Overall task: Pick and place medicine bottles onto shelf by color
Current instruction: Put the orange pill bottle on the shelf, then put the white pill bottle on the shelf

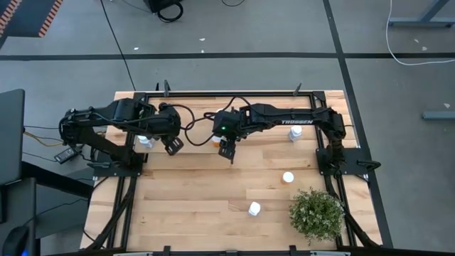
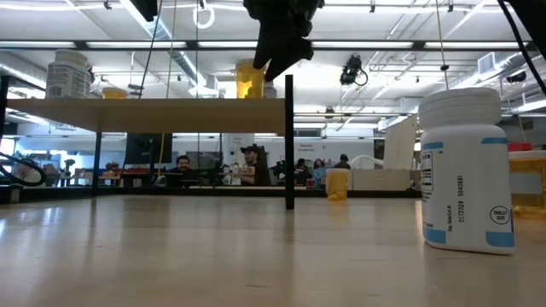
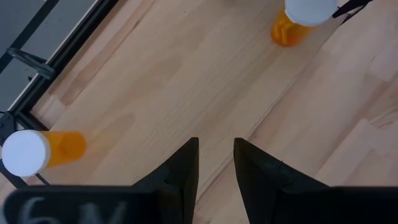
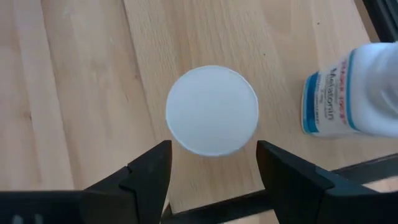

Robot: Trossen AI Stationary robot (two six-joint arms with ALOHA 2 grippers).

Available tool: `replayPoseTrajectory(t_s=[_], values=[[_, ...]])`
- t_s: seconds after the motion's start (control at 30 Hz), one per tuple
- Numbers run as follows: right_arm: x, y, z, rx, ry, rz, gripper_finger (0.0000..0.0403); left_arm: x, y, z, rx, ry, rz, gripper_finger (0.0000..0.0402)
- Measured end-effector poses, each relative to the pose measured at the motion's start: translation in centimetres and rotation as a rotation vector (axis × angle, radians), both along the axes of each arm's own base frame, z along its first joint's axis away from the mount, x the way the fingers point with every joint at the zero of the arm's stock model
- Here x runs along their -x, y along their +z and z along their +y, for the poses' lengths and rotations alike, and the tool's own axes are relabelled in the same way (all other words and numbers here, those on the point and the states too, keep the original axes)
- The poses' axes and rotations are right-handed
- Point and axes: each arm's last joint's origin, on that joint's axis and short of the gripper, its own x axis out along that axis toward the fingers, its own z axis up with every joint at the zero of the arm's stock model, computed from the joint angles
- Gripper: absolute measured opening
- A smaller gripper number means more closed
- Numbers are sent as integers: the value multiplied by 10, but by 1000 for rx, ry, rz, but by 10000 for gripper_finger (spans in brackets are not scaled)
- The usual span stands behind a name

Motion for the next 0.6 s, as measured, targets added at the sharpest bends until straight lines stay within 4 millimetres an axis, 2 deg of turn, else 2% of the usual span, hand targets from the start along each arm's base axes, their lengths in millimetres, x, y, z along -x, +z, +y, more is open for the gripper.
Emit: replayPoseTrajectory(t_s=[0.4,0.6], values=[[43,50,1,-6,-105,-72,241,-5,2,-8,9,-22,-58,107],[68,71,0,-40,-183,-99,242,-7,3,-19,18,-66,-103,107]])
